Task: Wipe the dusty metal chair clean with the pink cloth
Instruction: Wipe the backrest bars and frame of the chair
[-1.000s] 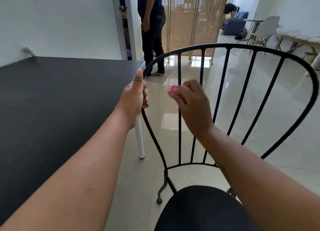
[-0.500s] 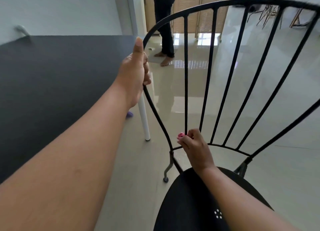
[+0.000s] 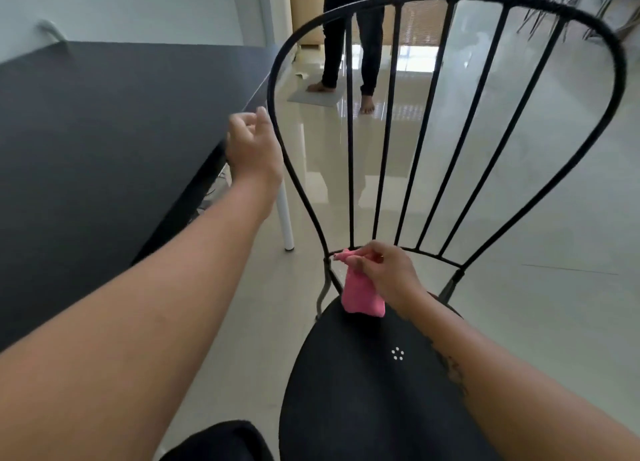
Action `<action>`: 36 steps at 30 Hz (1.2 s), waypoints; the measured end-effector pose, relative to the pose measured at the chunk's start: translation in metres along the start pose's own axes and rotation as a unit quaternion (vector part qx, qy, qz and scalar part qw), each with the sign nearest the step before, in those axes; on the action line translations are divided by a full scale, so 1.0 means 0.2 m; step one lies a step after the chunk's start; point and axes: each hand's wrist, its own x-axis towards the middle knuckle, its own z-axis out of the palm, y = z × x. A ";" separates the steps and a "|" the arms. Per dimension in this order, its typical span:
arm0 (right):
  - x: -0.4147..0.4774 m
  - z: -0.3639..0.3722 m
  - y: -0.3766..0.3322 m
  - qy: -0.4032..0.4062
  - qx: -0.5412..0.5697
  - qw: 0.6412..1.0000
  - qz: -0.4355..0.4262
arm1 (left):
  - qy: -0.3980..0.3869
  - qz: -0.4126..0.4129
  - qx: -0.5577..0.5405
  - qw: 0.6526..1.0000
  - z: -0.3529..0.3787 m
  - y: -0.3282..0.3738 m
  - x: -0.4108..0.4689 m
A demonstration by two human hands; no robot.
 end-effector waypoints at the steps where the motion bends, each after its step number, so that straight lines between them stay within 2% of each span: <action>1: -0.04 -0.01 0.02 0.006 0.001 1.000 0.017 | 0.015 0.004 0.006 1.000 -0.03 -0.10 -0.05; 3: -0.10 -0.02 0.07 0.006 -0.025 0.998 0.053 | -0.018 0.005 0.074 0.997 -0.08 -0.28 -0.19; 7: -0.18 -0.05 0.26 -0.047 -0.210 0.975 0.063 | -0.149 0.010 0.185 0.971 -0.12 -0.56 -0.58; 10: -0.23 -0.07 0.42 -0.037 -0.264 0.964 0.000 | -0.281 0.053 0.324 0.902 -0.10 -0.69 -0.78; 13: -0.28 -0.08 0.54 -0.035 -0.321 0.946 -0.042 | -0.382 0.122 0.406 0.821 0.00 -0.80 -0.89; 15: -0.32 -0.08 0.60 -0.039 -0.380 0.921 -0.079 | -0.411 0.147 0.439 0.785 0.07 -0.88 -0.93; 17: -0.34 -0.07 0.64 -0.019 -0.425 0.900 -0.097 | -0.406 0.160 0.468 0.769 0.12 -0.96 -0.93; 19: -0.34 -0.06 0.65 0.017 -0.460 0.884 -0.086 | -0.378 0.169 0.470 0.779 0.15 -1.02 -0.91; 21: -0.33 -0.04 0.65 0.036 -0.480 0.874 -0.066 | -0.342 0.141 0.427 0.826 0.17 -1.05 -0.87; 24: -0.32 -0.03 0.63 0.052 -0.472 0.879 -0.043 | -0.265 0.049 0.342 0.900 0.20 -1.03 -0.78; 27: -0.31 -0.01 0.63 0.064 -0.487 0.871 -0.031 | -0.178 -0.012 0.291 0.940 0.25 -1.02 -0.67; 31: -0.32 0.01 0.64 0.079 -0.503 0.859 -0.041 | -0.087 -0.100 0.231 0.964 0.37 -1.03 -0.59; 36: -0.32 0.01 0.65 0.086 -0.509 0.855 -0.049 | -0.057 -0.158 0.247 0.954 0.44 -1.07 -0.52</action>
